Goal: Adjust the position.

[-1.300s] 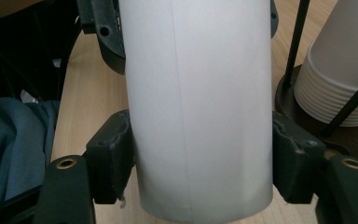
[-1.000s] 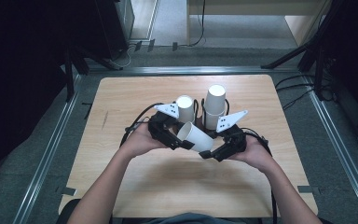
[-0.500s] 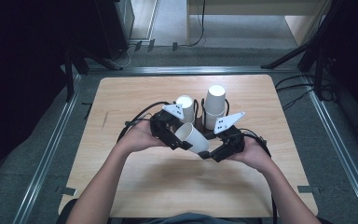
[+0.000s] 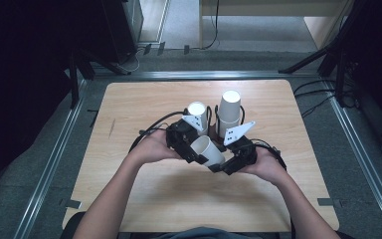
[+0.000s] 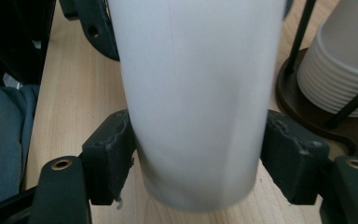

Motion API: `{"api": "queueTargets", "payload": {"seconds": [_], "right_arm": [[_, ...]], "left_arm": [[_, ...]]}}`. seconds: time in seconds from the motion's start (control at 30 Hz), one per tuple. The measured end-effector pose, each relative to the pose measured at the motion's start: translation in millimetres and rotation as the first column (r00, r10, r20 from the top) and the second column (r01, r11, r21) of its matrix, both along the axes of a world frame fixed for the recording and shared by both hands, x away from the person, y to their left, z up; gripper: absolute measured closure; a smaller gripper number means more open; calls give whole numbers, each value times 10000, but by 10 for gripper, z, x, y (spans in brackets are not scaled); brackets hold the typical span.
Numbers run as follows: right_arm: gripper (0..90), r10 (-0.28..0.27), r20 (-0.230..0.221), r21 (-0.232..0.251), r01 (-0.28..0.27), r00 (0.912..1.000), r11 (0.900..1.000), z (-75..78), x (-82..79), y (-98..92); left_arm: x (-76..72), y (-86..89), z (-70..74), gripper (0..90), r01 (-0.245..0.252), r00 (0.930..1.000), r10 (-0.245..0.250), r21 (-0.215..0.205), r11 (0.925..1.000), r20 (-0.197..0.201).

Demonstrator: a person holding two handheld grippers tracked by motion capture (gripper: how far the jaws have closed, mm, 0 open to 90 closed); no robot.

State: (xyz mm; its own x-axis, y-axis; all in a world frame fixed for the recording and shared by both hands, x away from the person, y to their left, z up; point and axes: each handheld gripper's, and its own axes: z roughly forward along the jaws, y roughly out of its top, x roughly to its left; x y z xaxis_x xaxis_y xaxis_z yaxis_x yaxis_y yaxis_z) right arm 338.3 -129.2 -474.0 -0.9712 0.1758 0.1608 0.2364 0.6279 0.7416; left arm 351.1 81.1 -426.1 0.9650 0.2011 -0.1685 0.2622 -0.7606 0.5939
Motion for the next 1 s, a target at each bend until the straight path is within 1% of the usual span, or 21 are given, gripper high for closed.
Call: {"api": "queueTargets", "payload": {"seconds": [0.1, 0.17, 0.27, 0.37, 0.47, 0.5, 0.53, 0.57, 0.6, 0.63, 0.67, 0.73, 0.87, 0.9, 0.93, 1.0], "right_arm": [[329, 109, 107, -178, -107, 9999, 9998, -5, -15, 24], [335, 168, 47, -202, -167, 9998, 9997, -6, -14, 22], [335, 178, 136, -102, -177, 9997, 9998, 13, -19, 18], [334, 94, 198, 19, -94, 9998, 10000, 32, -13, -4], [333, -44, 189, 29, 43, 9998, 10000, 38, 2, -27], [333, -50, 225, 46, 49, 9997, 10000, 39, 7, -35], [333, -98, 164, 53, 97, 9998, 9999, 43, 5, -43], [333, -128, 168, 108, 127, 9998, 9999, 47, 9, -52], [333, -153, 158, 126, 151, 9998, 9998, 50, 10, -56], [333, -187, 200, 161, 184, 9996, 9997, 53, 15, -62], [332, -206, 121, 210, 204, 9997, 9996, 54, 18, -68], [333, -191, 77, 348, 188, 9998, 9992, 57, 30, -82], [332, -289, 122, 432, 284, 9995, 9987, 70, 36, -103], [332, -310, 64, 441, 307, 9995, 9986, 75, 36, -110], [332, -352, 57, 487, 349, 9994, 9982, 78, 37, -116], [332, -376, 92, 520, 371, 9992, 9980, 86, 41, -128]], "left_arm": [[-4, -13, -23, 227, 48, 10000, -48, 70, 10000, -87], [-2, -2, -27, 220, 65, 9998, -65, -20, 10000, -168], [-7, 19, -17, 201, 109, 9999, -109, -150, 9998, 8], [-7, 35, -6, 184, -69, 9999, 73, -288, 9996, 143], [3, 56, 4, 166, -292, 9995, 298, -516, 9982, 107], [4, 67, 8, 159, -264, 9996, 270, -585, 9979, 108], [-4, 79, 10, 159, -239, 9995, 251, -708, 9972, 170], [-4, 84, 13, 157, -247, 9994, 264, -719, 9971, 223], [2, 90, 13, 146, -300, 9993, 318, -788, 9964, 218], [6, 95, 11, 136, -407, 9991, 419, -897, 9951, 113], [13, 102, 10, 133, -471, 9988, 483, -962, 9942, 103], [20, 113, 0, 127, -531, 9986, 520, -1156, 9919, -118], [14, 108, -33, 105, -711, 9974, 693, -1347, 9883, -173], [13, 105, -41, 105, -773, 9970, 759, -1386, 9873, -150], [9, 103, -46, 105, -874, 9962, 871, -1418, 9860, -84], [3, 106, -54, 105, -1031, 9946, 1028, -1608, 9816, -103]]}}
